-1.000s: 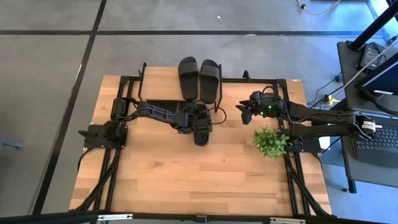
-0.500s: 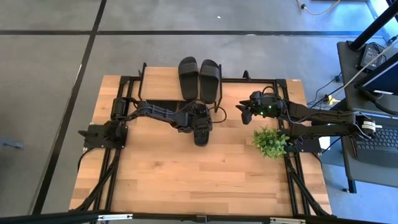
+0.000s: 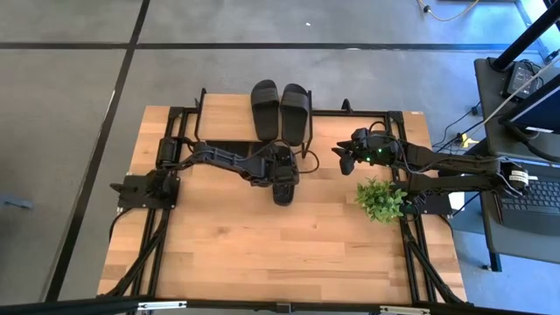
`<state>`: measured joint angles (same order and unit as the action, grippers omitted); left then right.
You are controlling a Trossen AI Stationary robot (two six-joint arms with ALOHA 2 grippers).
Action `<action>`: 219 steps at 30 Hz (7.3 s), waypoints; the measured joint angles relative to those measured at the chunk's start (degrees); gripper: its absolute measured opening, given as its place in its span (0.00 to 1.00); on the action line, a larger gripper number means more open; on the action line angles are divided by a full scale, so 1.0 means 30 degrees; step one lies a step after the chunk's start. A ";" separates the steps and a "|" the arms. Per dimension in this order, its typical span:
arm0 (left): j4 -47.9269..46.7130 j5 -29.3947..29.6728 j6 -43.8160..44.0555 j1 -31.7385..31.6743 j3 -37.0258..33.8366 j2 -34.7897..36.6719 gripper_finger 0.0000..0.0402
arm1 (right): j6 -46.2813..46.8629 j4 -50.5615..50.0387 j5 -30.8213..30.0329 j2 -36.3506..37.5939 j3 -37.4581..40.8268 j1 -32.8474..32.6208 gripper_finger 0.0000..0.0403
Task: Pick and place slides into the shelf
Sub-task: Put the black slipper under the shelf, then return to Home Position
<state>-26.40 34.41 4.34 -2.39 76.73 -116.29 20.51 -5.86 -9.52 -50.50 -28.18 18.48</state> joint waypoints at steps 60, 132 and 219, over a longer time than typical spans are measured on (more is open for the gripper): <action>1.5462 -1.0795 0.2669 0.3971 -1.6730 2.1777 0.64 | -0.2075 0.7567 0.7213 0.0000 -0.0007 -0.0231 0.36; 1.5284 -1.0785 0.3388 0.2295 -2.3270 2.7416 0.64 | 0.0041 -0.5737 0.4313 -2.1613 -1.6247 -0.6545 0.36; 1.4915 -1.0725 0.3359 0.2266 -2.3161 3.3398 0.64 | -0.6836 -1.0136 0.4987 -1.2090 -2.0807 -0.2735 0.36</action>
<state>18.34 2.23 14.41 4.40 7.25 -16.10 0.01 -36.27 5.44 -86.77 -90.61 10.27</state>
